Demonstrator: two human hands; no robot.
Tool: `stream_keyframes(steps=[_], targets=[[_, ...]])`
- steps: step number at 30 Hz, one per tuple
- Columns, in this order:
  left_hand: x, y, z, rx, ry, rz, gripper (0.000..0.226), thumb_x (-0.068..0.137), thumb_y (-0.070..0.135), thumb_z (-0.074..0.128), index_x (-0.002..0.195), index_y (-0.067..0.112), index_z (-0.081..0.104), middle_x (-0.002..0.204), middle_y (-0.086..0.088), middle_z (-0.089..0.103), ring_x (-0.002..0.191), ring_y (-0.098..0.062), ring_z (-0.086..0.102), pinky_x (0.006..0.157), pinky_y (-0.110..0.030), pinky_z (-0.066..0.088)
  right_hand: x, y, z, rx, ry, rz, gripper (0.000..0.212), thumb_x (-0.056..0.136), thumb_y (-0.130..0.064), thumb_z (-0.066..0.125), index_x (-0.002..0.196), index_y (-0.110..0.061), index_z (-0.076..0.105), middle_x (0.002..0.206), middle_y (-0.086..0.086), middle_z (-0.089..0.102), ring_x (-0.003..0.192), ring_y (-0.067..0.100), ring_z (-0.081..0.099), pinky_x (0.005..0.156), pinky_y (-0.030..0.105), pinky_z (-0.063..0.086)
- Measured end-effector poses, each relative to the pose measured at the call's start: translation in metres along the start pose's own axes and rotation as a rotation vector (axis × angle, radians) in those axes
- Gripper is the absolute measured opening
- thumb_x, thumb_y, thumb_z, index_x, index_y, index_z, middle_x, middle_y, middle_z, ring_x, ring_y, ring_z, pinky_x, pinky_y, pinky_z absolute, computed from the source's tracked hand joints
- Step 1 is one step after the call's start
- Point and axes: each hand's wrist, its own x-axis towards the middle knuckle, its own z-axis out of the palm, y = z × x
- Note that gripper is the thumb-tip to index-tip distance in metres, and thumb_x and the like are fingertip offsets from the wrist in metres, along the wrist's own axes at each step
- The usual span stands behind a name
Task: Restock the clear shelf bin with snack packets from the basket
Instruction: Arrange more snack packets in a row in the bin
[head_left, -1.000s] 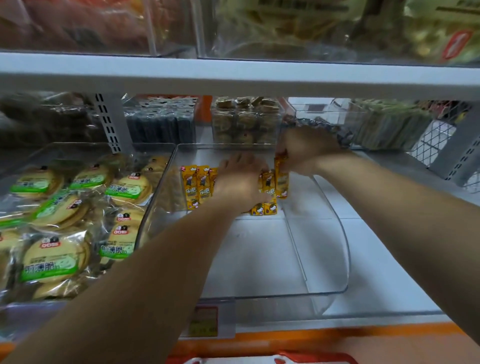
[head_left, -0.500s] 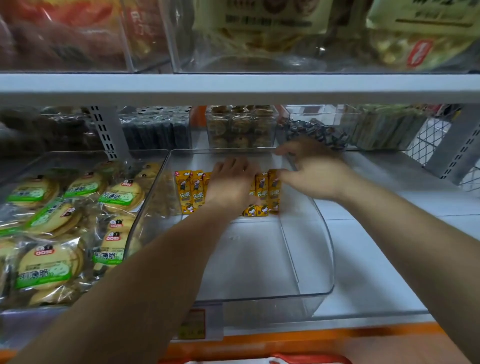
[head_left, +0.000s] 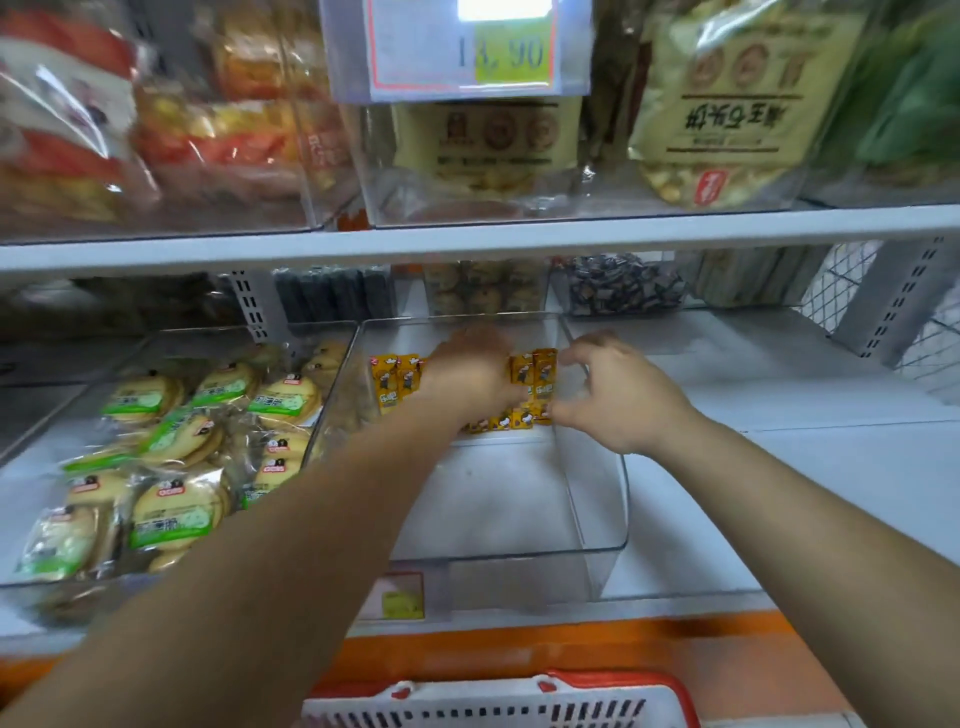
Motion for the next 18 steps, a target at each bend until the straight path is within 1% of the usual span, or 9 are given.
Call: stream_keyframes(steps=[2,4,6,8,10,12,15,17,18], targets=[[-0.025,0.002,-0.023,-0.06,-0.006,-0.008,0.059,0.086,0.051,0.071,0.136,0.024,0.059,0.136,-0.006,0.061,0.122,-0.027,0.058,0.1,-0.039,0.05,-0.006,-0.008,-0.007,-0.08,-0.009,0.028,0.056,0.074,-0.052,0.071,0.122,-0.024,0.062,0.128,0.004,0.055,0.117,0.028,0.057,0.093,0.043,0.051],[-0.062,0.004,-0.046,-0.123,-0.036,-0.004,0.059,0.089,0.05,0.07,0.139,0.022,0.057,0.135,-0.005,0.064,0.122,-0.026,0.059,0.1,-0.035,0.049,-0.014,-0.018,-0.017,-0.184,0.003,0.017,0.05,0.079,-0.05,0.066,0.122,-0.025,0.061,0.127,0.005,0.056,0.117,0.031,0.056,0.091,0.046,0.052],[-0.108,0.005,-0.068,-0.199,-0.072,0.024,0.058,0.089,0.047,0.073,0.138,0.021,0.058,0.127,0.0,0.067,0.115,-0.022,0.062,0.093,-0.028,0.046,-0.025,-0.032,-0.028,-0.201,0.009,-0.008,0.043,0.083,-0.043,0.065,0.123,-0.025,0.062,0.126,0.008,0.056,0.119,0.033,0.054,0.093,0.045,0.051],[-0.157,0.003,-0.085,-0.26,-0.112,0.043,0.052,0.088,0.047,0.073,0.133,0.024,0.059,0.112,0.01,0.069,0.102,-0.014,0.065,0.082,-0.026,0.046,-0.04,-0.05,-0.036,-0.155,0.026,-0.047,0.039,0.086,-0.037,0.065,0.122,-0.025,0.063,0.124,0.008,0.056,0.119,0.032,0.053,0.094,0.039,0.047],[-0.206,0.0,-0.093,-0.327,-0.177,0.043,0.038,0.087,0.047,0.073,0.119,0.03,0.063,0.096,0.016,0.069,0.089,-0.008,0.067,0.075,-0.03,0.054,-0.064,-0.067,-0.04,-0.119,0.055,-0.126,0.032,0.085,-0.036,0.066,0.115,-0.025,0.067,0.115,0.004,0.061,0.112,0.028,0.057,0.089,0.036,0.047],[-0.248,-0.005,-0.087,-0.354,-0.262,0.035,0.027,0.086,0.045,0.074,0.11,0.032,0.067,0.085,0.017,0.067,0.082,-0.006,0.067,0.074,-0.031,0.056,-0.095,-0.08,-0.038,-0.039,0.044,-0.206,0.02,0.082,-0.036,0.067,0.1,-0.027,0.069,0.098,-0.004,0.065,0.095,0.022,0.062,0.077,0.034,0.05],[-0.295,-0.014,-0.053,-0.306,-0.446,0.02,0.025,0.089,0.041,0.074,0.109,0.027,0.071,0.085,0.018,0.063,0.082,-0.006,0.063,0.077,-0.027,0.053,-0.151,-0.087,-0.014,0.05,-0.123,-0.257,0.011,0.079,-0.041,0.065,0.086,-0.033,0.066,0.077,-0.018,0.06,0.073,0.007,0.057,0.064,0.027,0.046],[-0.318,-0.02,-0.016,-0.277,-0.587,-0.027,0.029,0.092,0.041,0.071,0.115,0.024,0.069,0.097,0.012,0.066,0.09,-0.011,0.063,0.079,-0.027,0.051,-0.184,-0.081,0.018,0.019,-0.33,-0.247,0.012,0.078,-0.043,0.064,0.086,-0.035,0.066,0.075,-0.02,0.059,0.072,0.004,0.056,0.066,0.027,0.048],[-0.327,-0.024,0.005,-0.271,-0.643,-0.067,0.032,0.093,0.041,0.07,0.118,0.022,0.069,0.105,0.007,0.068,0.096,-0.014,0.064,0.084,-0.029,0.053,-0.199,-0.075,0.04,0.005,-0.448,-0.229,0.012,0.08,-0.043,0.064,0.087,-0.034,0.067,0.077,-0.02,0.062,0.075,0.004,0.058,0.07,0.028,0.051]])
